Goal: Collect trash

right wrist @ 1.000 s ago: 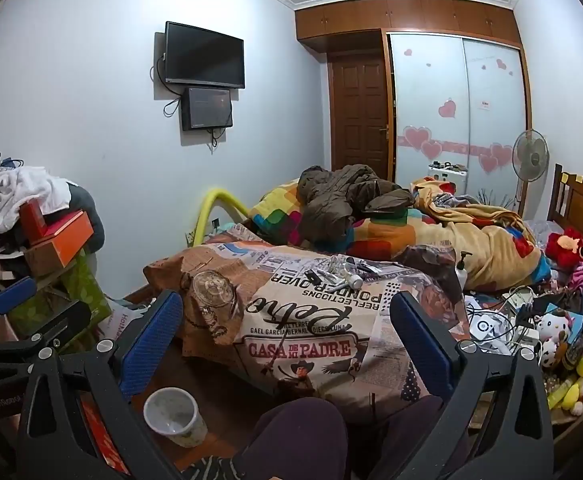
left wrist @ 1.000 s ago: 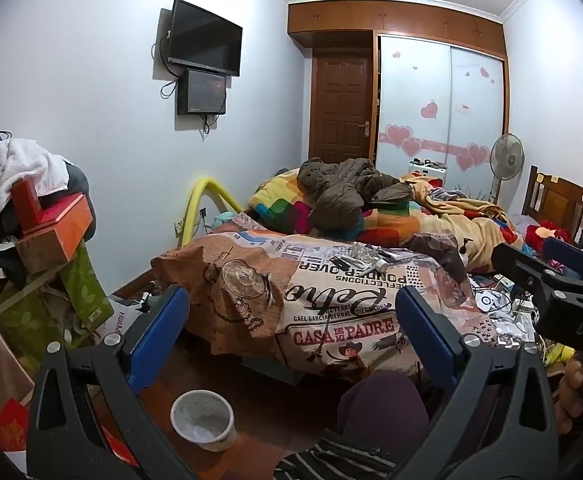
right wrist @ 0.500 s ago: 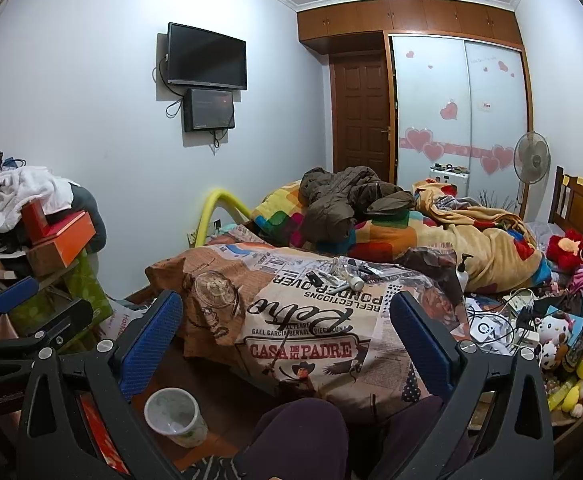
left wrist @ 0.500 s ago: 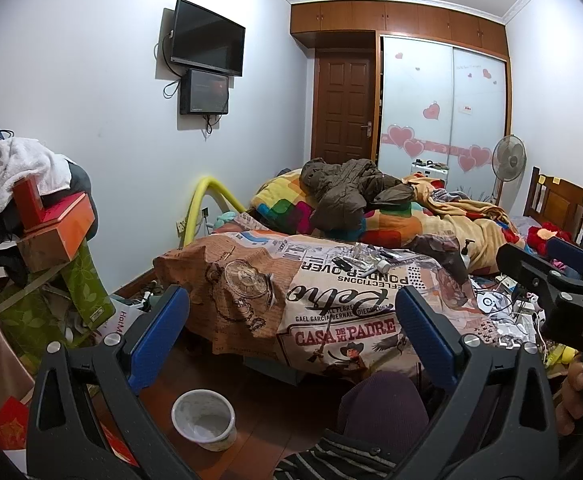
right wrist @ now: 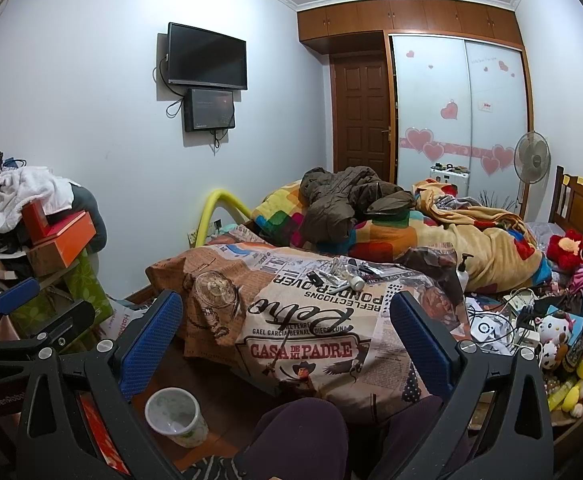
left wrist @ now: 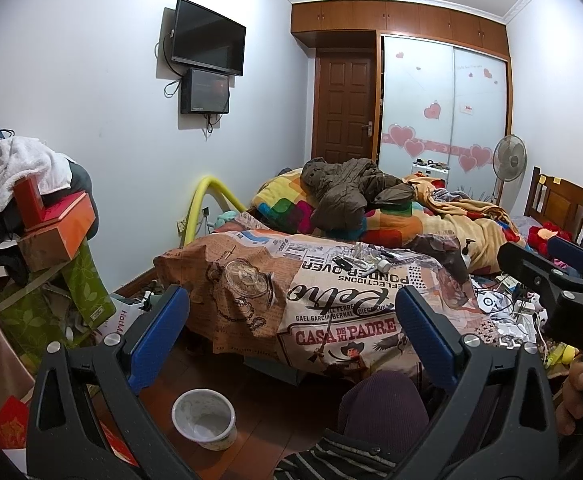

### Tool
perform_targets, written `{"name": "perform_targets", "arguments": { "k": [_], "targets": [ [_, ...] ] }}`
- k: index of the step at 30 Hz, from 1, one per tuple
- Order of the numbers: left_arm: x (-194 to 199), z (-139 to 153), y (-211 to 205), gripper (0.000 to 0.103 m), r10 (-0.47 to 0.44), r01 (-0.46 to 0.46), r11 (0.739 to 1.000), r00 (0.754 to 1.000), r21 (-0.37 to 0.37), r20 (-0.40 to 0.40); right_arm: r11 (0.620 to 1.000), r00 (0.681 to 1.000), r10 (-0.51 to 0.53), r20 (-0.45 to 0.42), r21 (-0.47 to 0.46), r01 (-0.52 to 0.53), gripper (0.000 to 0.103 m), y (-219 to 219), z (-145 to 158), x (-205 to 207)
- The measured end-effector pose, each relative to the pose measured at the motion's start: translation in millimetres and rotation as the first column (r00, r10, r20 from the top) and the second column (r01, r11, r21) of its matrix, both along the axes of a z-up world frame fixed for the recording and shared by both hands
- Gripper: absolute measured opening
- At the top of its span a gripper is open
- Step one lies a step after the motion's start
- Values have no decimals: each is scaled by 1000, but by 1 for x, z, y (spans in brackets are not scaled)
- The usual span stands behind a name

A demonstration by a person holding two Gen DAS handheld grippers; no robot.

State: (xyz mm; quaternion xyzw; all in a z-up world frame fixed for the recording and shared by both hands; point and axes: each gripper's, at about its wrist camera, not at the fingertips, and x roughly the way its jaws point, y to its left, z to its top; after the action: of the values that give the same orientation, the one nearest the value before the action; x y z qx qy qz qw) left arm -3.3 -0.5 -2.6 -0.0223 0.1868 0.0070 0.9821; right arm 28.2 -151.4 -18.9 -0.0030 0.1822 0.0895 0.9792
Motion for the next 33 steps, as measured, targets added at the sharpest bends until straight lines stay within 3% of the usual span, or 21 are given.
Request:
{"name": "perform_targets", "arguments": {
  "k": [33],
  "targets": [
    [0,-1,2,103,-1,1,1000,1000,-6,-5,1000,1000,0,-4,2,0,103,-2,4,-2]
  ]
}}
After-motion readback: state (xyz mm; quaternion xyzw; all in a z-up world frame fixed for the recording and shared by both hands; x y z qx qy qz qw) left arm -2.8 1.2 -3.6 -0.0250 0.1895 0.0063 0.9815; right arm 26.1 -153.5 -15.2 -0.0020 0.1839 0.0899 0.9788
